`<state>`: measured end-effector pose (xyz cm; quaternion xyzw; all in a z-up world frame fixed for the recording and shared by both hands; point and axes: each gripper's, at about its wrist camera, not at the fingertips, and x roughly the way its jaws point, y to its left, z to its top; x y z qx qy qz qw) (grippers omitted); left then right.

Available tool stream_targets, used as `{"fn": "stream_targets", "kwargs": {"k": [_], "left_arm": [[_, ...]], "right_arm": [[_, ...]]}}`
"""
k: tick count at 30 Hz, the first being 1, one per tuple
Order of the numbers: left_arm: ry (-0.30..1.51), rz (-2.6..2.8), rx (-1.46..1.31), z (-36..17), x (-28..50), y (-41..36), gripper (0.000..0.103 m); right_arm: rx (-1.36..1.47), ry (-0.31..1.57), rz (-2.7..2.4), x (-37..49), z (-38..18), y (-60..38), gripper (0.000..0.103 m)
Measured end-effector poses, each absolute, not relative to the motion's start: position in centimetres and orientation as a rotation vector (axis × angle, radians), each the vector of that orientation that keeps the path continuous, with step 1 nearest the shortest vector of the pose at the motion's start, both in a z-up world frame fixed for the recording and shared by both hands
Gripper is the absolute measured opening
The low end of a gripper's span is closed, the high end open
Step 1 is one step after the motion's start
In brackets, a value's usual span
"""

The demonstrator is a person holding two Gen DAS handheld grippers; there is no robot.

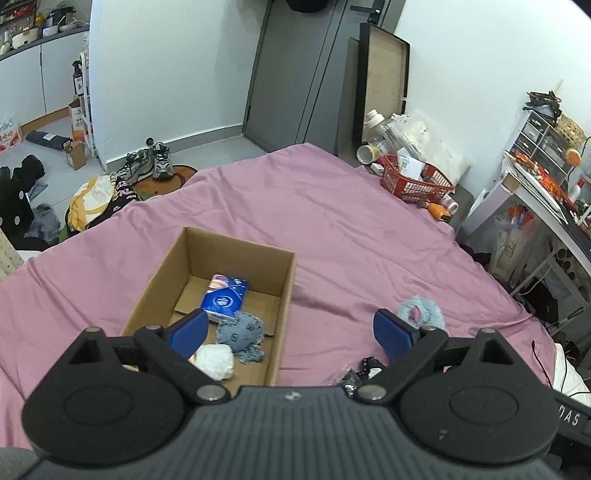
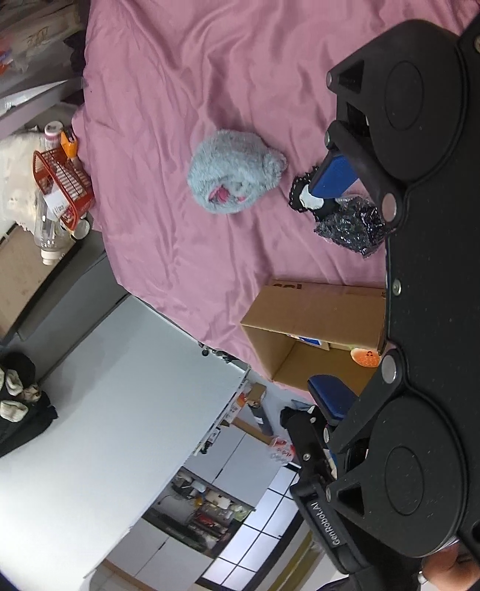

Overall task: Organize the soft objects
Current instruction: 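Move both tools toward the black sequined bag beside the grey plush, then close the left tool on the black sequined bag while the right tool grasps the black-and-white item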

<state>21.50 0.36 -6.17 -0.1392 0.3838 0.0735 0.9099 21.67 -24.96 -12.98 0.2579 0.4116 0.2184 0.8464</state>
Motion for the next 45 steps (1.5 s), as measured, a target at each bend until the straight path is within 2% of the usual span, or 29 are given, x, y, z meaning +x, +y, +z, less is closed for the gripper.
{"fn": "stream_targets", "kwargs": {"k": [5, 7, 33, 39, 41, 45], "left_arm": [[0.797, 0.169, -0.267, -6.0, 21.4, -1.5, 0.096], [0.792, 0.165, -0.29, -5.9, 21.3, -2.0, 0.103], [0.889, 0.187, -0.313, -10.7, 22.0, -7.6, 0.1], [0.94, 0.194, -0.36, -13.5, 22.6, -7.9, 0.092], [0.96, 0.198, -0.374, -14.5, 22.8, -7.9, 0.09], [0.997, 0.215, -0.404, -16.3, 23.3, -7.8, 0.089]], "right_arm": [[0.547, 0.867, 0.447, 21.5, -13.0, -26.3, 0.103], [0.539, 0.863, 0.434, 21.5, -13.1, -26.8, 0.103], [0.679, 0.943, 0.379, 23.0, -16.9, -31.0, 0.102], [0.754, 0.986, 0.344, 23.7, -18.8, -31.6, 0.09], [0.761, 0.999, 0.337, 23.8, -19.3, -31.3, 0.089], [0.781, 1.034, 0.322, 24.1, -20.6, -30.8, 0.081]]}}
